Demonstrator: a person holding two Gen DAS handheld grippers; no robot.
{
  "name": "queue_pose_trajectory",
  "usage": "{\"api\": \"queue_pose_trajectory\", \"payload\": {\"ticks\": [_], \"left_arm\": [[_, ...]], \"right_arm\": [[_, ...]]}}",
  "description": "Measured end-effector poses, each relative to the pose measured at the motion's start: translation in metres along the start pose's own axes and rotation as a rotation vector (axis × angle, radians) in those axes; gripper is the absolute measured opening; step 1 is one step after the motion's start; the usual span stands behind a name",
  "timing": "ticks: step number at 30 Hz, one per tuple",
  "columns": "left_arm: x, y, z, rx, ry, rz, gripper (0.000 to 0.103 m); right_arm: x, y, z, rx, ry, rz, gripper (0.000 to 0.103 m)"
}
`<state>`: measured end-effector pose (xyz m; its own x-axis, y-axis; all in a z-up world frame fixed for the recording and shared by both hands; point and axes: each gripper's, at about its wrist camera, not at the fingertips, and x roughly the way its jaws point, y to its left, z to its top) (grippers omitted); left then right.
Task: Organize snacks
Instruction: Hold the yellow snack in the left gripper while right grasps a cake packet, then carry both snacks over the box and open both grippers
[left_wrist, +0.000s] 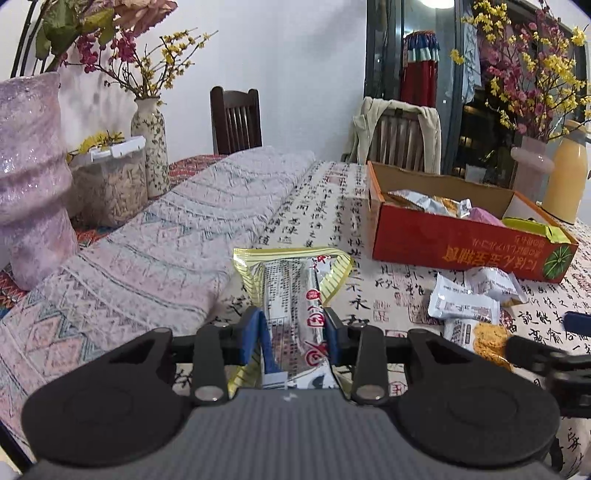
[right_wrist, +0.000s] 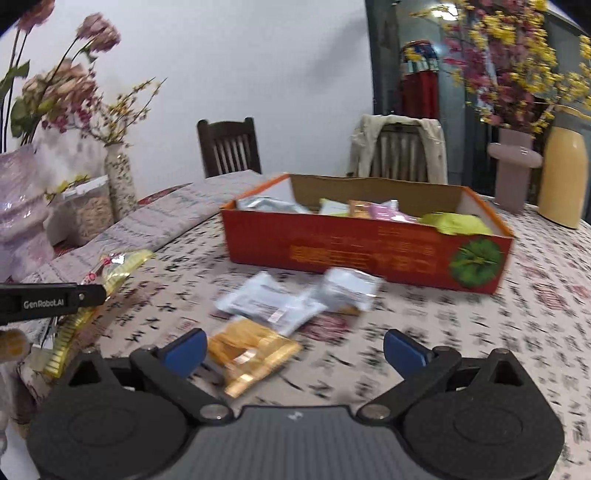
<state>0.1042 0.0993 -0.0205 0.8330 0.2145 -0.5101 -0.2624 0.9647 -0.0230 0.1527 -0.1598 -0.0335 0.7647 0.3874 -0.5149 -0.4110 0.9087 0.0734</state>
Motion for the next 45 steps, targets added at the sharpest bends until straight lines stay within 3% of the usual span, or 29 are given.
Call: {"api": "queue_pose_trajectory", "payload": {"ticks": [7,12,14,15,23,32,45], "left_arm": [[0.005,0.011,0.002,-0.009,-0.012,-0.026,0.037],[0.008,0.011,0.001,-0.005,-0.013,-0.054,0.037],[0.01,0.011,0.001,-0.006,-0.012,-0.064,0.037],[0.01,0.01,0.0,-0.008,-0.011,-0.067,0.037],[0.009,0.002,0.001,-0.005,-0.012,-0.086,0.037],[-0.002,-0.017,0.014,0.013,-0.05,-0.116,0.037],[0.001,-0.069,0.064,0.072,-0.153,-0.181,0.037]], "right_arm": [[0.037,0.033,0.011,0.009,0.074,-0.063,0.096],[0.049,0.045,0.002,-0.014,0.125,-0.065,0.077],[0.045,0.046,0.002,-0.019,0.104,-0.072,0.066],[0.043,0.046,0.001,-0.021,0.099,-0.065,0.055],[0.022,0.042,-0.003,-0.033,0.045,-0.042,0.046],[-0.002,0.029,0.003,-0.022,-0.041,-0.034,0.044],[-0.015,-0.021,0.049,0.007,-0.195,-0.108,0.044]]}}
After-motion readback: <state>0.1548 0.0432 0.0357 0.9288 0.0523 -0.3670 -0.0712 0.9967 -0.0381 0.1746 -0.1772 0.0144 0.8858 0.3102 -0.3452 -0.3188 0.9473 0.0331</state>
